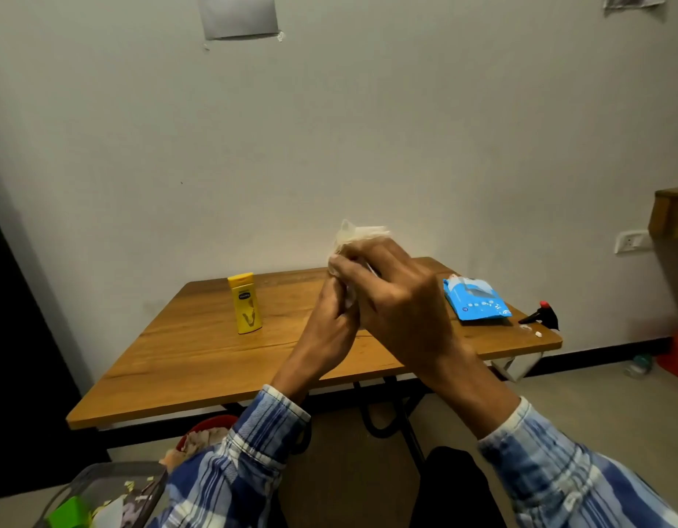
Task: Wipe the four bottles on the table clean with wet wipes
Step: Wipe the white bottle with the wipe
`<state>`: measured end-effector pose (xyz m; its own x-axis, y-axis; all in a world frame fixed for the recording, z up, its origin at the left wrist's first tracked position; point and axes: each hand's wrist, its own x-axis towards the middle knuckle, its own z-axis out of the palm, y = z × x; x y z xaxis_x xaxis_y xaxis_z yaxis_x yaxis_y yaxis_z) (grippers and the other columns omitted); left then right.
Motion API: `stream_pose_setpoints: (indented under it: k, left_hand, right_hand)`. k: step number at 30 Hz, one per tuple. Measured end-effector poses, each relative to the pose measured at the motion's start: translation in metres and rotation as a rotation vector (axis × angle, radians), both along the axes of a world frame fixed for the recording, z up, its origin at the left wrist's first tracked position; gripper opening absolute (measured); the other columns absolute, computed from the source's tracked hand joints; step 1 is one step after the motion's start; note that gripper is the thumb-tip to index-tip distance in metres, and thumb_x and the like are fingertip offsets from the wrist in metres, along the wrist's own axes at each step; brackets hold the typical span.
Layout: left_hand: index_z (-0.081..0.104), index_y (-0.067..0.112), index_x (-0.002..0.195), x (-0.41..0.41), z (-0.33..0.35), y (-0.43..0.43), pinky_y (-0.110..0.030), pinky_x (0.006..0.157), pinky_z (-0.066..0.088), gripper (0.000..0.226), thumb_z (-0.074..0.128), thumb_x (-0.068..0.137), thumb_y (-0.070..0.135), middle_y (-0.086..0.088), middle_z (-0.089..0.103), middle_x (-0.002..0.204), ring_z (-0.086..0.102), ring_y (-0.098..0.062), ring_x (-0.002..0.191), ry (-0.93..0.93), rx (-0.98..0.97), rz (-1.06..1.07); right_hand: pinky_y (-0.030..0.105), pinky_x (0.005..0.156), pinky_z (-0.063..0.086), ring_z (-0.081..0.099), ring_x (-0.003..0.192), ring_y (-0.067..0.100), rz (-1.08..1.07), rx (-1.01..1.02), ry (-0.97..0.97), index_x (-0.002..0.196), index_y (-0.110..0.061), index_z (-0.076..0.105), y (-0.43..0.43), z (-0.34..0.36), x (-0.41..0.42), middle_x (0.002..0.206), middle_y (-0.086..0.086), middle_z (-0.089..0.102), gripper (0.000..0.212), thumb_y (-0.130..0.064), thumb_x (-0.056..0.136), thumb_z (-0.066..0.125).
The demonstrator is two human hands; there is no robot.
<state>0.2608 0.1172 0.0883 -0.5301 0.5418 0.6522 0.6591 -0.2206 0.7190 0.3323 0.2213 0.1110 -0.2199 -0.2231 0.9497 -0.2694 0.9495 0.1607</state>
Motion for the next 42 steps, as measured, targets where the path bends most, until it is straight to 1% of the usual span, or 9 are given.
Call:
stream_pose_setpoints:
  k: [6,11,17,23,27,31,35,39,42]
  left_hand:
    - [0.032,0.040,0.137,0.000,-0.001,0.003,-0.019,0.090,0.053,0.057,0.050,0.101,0.000,0.018,0.052,0.125,0.058,0.009,0.114,0.073,-0.001,0.058]
    - [0.032,0.025,0.147,-0.003,0.002,0.000,-0.047,0.073,0.064,0.052,0.055,0.101,0.015,-0.009,0.054,0.132,0.067,-0.028,0.111,-0.047,0.088,-0.031]
    - [0.027,0.024,0.150,-0.008,0.000,-0.003,-0.055,0.071,0.062,0.058,0.056,0.100,0.013,-0.017,0.053,0.136,0.066,-0.040,0.111,-0.122,0.059,-0.127]
    - [0.027,0.022,0.150,-0.007,0.005,-0.002,-0.052,0.076,0.062,0.059,0.055,0.098,0.015,-0.015,0.055,0.136,0.069,-0.030,0.109,-0.167,0.090,-0.154]
    - [0.026,0.024,0.151,-0.011,0.003,-0.002,-0.050,0.071,0.063,0.060,0.054,0.100,0.011,-0.017,0.054,0.134,0.068,-0.035,0.108,-0.192,0.075,-0.149]
    - [0.018,0.030,0.157,-0.018,-0.003,-0.005,-0.045,0.084,0.060,0.068,0.052,0.102,0.010,-0.010,0.051,0.143,0.063,-0.028,0.120,-0.223,0.076,-0.204]
    - [0.024,0.035,0.152,-0.016,-0.003,-0.003,-0.040,0.074,0.062,0.065,0.055,0.100,0.009,-0.004,0.054,0.134,0.066,-0.022,0.110,-0.208,0.028,-0.190]
    - [0.044,0.033,0.130,-0.015,-0.005,-0.003,-0.032,0.079,0.061,0.043,0.051,0.100,0.002,0.000,0.061,0.122,0.065,-0.023,0.111,-0.248,0.073,-0.161]
    - [0.036,0.029,0.148,-0.017,-0.007,-0.002,-0.043,0.068,0.059,0.056,0.057,0.098,0.014,-0.011,0.059,0.128,0.068,-0.028,0.099,-0.195,0.062,-0.137]
  right_hand:
    - [0.030,0.081,0.058,0.064,0.101,0.027,-0.026,-0.058,-0.045,0.107,0.002,0.073,-0.007,0.000,-0.003,0.109,0.018,0.066,0.019,-0.006,0.090,0.070]
    - [0.027,0.084,0.059,0.064,0.101,0.022,0.064,-0.303,-0.013,0.111,0.001,0.073,0.015,-0.002,0.000,0.110,0.015,0.064,0.024,-0.002,0.088,0.069]
    - [0.023,0.083,0.058,0.063,0.100,0.015,0.123,-0.342,-0.032,0.107,-0.003,0.074,0.025,-0.007,0.000,0.107,0.012,0.066,0.023,0.003,0.084,0.073]
    - [0.025,0.087,0.057,0.065,0.102,0.020,0.116,-0.199,-0.029,0.110,0.000,0.073,0.020,-0.008,-0.002,0.111,0.014,0.067,0.022,-0.001,0.088,0.072]
    - [0.023,0.083,0.058,0.062,0.100,0.014,0.133,-0.429,0.042,0.112,-0.003,0.073,0.025,-0.002,-0.009,0.109,0.013,0.066,0.024,0.000,0.088,0.070]
    - [0.022,0.086,0.057,0.065,0.103,0.022,0.103,-0.109,-0.092,0.106,-0.002,0.074,0.016,-0.012,-0.006,0.111,0.014,0.066,0.019,-0.004,0.087,0.074]
    - [0.027,0.082,0.060,0.062,0.102,0.020,0.083,-0.331,-0.009,0.110,-0.003,0.073,0.021,0.003,-0.010,0.111,0.014,0.061,0.022,-0.006,0.089,0.068]
    - [0.033,0.078,0.059,0.061,0.102,0.028,0.005,0.054,-0.135,0.102,-0.002,0.073,0.000,-0.006,-0.008,0.110,0.017,0.064,0.021,-0.006,0.081,0.073]
    - [0.037,0.079,0.060,0.061,0.103,0.027,0.033,-0.221,-0.072,0.108,-0.001,0.072,0.014,0.003,-0.013,0.111,0.017,0.061,0.025,-0.001,0.083,0.073]
